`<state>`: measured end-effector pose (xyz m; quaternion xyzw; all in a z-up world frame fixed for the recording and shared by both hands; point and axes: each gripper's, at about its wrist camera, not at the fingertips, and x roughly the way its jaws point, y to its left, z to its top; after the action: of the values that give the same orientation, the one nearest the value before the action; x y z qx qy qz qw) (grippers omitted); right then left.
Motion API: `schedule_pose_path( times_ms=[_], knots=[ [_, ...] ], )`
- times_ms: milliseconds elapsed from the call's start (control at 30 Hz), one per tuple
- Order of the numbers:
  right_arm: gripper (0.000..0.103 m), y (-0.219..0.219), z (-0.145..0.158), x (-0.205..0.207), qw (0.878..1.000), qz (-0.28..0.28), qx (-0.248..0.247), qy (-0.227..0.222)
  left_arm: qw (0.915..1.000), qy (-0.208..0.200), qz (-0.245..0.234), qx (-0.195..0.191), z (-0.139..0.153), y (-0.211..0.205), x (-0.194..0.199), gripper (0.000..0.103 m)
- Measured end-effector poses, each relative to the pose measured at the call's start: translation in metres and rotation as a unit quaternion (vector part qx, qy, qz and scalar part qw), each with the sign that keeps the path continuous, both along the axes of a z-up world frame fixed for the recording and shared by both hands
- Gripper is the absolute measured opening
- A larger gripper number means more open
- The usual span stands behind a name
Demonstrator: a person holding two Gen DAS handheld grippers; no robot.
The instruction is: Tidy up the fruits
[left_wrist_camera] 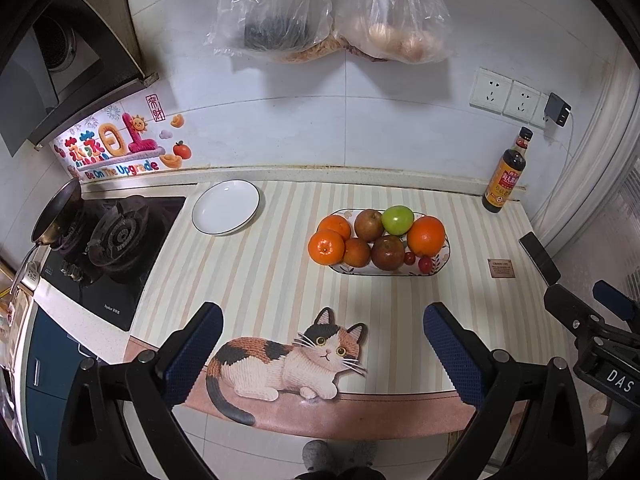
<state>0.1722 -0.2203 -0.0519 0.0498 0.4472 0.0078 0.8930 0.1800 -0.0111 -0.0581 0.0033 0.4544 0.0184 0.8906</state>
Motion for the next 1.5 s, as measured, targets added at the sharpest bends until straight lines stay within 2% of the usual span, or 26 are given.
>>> schedule_pose_path(
  times_ms=[1500],
  knots=[
    [0.101,0.0057,0.0056,-0.0081,1.0,0.013,-0.013,-0.003,1.0,0.001,0.001,-0.006,0.0048,-0.0016,-0.0097,0.103]
  ],
)
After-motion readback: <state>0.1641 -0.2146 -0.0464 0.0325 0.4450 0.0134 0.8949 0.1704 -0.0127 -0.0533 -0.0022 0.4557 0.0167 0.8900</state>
